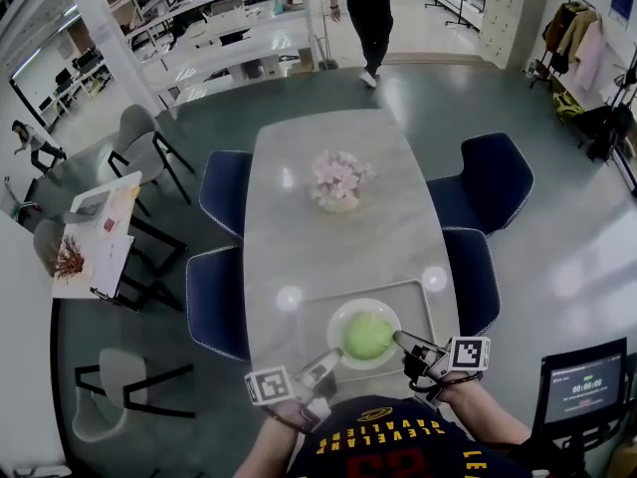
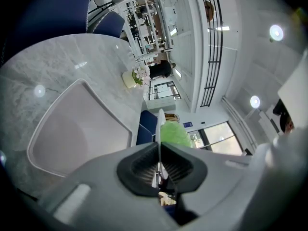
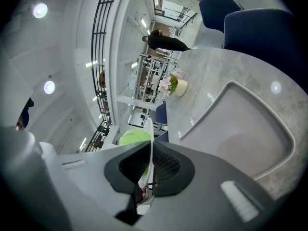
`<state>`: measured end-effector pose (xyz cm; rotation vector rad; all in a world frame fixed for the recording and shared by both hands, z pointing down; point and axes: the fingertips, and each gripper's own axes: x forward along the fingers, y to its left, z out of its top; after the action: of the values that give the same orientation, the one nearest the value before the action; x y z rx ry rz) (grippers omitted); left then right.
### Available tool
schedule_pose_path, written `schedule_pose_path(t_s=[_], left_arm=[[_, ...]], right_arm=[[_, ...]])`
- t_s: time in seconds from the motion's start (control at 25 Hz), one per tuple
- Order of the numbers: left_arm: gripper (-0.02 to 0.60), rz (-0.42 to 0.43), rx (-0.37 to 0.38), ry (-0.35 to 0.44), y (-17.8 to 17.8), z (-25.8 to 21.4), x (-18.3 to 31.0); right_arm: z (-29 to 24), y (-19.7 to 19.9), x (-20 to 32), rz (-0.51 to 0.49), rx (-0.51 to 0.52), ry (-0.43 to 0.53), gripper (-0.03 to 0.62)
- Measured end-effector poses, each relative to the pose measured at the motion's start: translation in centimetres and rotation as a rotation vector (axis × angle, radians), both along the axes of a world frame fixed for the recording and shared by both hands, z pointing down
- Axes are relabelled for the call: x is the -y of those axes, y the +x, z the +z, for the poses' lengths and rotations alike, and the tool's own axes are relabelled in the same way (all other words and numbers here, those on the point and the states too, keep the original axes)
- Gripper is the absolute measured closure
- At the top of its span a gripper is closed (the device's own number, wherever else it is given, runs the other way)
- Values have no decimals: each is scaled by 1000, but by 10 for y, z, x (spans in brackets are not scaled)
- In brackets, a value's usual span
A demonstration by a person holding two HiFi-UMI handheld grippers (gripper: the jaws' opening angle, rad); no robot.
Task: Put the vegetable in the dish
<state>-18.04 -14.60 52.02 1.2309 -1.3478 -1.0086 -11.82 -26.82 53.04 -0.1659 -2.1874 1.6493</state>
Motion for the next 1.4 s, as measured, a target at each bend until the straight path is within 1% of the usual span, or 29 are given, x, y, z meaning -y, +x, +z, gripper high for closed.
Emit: schedule_pose_path(t_s=[0.08,0.12,0.24,0.28,0.32,0.4,0.48,0.64,0.8,1.0,1.12,1.28,1.4], left_arm=[[566,7,15,-2,-2,2,1],[566,8,24,-4,-3,5,1],[566,-28,-31,-19,-4,14,2],[566,-38,-35,-24,-7,17,2],[566,-45,-31,-22,-11,19,3],[566,-44,-20,-7,-13,23,5],[566,-30,-12,-11,-11,30,4],[568,-10,10,-33,-10,44,0],[568,-2,10,-53,-8,58,-4],[568,18,-1,-49,6,70,-4],[568,29,13,-66,6,79,-4],[568,38,9,-57,5,87,-1],[568,52,22,-50,3,94,2]], right_arm=[[-7,-6,-3,-1,55,-43,577],[-6,-7,-1,-4,66,-35,577],[-5,-16,7,-50,144,63,577],[-6,-22,8,-64,171,74,577],[-5,-27,9,-66,176,62,577],[7,-26,7,-36,107,-2,577],[18,-18,5,-14,53,-36,577],[31,-14,1,-13,62,-34,577],[46,-11,-1,-8,72,-30,577],[64,1,-7,2,52,-56,576],[75,2,-7,2,51,-60,576],[85,2,-7,13,57,-71,577],[90,1,-6,14,59,-68,577]])
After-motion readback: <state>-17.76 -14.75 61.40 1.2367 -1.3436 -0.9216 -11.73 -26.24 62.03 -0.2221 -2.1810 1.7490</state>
